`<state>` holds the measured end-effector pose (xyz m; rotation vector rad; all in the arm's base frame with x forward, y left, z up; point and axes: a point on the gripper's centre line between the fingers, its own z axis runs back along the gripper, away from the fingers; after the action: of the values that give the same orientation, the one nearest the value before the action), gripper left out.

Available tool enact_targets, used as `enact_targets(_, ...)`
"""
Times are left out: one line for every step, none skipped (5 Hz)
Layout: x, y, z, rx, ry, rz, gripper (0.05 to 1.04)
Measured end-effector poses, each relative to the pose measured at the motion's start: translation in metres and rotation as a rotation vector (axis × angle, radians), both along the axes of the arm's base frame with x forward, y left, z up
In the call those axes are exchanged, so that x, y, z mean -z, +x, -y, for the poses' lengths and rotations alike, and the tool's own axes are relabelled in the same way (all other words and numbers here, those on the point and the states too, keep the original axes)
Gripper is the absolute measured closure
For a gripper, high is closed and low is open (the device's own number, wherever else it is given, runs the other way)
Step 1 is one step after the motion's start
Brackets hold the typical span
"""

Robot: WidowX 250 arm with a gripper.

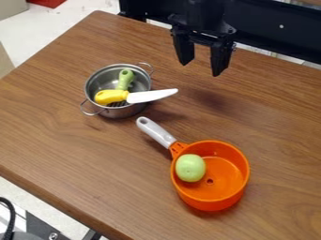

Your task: Put the knife in the orange pan

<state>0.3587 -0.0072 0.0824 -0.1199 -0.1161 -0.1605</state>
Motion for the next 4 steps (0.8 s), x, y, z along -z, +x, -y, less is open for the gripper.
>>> enact_targets(0.013,-0.004,0.000,0.006,-0.001,-0.038,0.087)
enact_targets(0.016,-0.004,-0.005,0.125,0.014,-0.015,0.087)
enact_targets(0.010,-0.011,-0.015,0.236,0.001,0.018,0.087)
enact_targets(-0.006,-0.019,-0.031,0.322,-0.024,0.039,0.087)
